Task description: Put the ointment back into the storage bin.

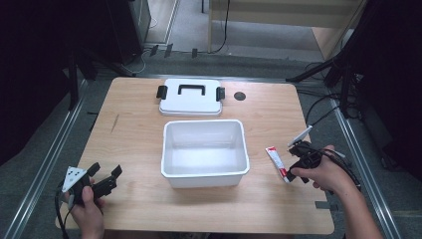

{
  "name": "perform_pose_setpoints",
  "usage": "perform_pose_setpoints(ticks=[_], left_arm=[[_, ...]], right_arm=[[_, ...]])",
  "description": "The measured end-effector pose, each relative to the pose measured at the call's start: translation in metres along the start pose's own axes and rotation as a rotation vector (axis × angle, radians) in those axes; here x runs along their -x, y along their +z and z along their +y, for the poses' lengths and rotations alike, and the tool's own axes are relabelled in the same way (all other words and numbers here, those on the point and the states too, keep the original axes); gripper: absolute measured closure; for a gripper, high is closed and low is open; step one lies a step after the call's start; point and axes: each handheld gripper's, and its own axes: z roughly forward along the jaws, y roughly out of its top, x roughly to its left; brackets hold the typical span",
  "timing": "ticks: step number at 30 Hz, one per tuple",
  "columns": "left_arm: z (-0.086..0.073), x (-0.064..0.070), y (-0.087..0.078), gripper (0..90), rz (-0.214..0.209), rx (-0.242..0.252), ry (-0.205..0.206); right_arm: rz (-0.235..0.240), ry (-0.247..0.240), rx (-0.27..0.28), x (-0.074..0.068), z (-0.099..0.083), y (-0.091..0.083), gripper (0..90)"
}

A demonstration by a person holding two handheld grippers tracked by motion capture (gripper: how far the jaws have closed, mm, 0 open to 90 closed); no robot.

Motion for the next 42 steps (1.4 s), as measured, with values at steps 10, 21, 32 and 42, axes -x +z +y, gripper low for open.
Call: perform_pose_setpoints(ticks=[10, 21, 32, 42], left_arm=[[0.000, 0.000, 0.001, 14.5, -0.003, -0.004, 0.004], [0.000, 0.000, 0.001, 14.6, -0.009, -0.005, 0.001], [0.001, 0.000, 0.001, 14.7, -0.012, -0.011, -0.002], [0.001, 0.000, 0.001, 14.7, -0.012, -0.011, -0.001]], right_arm=[[0.061, -0.005, -0.021, -0.004, 0.015, 0.002, 41.3], [0.036, -0.012, 0.004, -0.010, 0.030, 0.012, 49.7], [0.032, 0.038, -0.018, -0.012, 0.040, 0.023, 59.6], [0.052, 0.066, -0.009, -0.009, 0.041, 0.028, 65.0]])
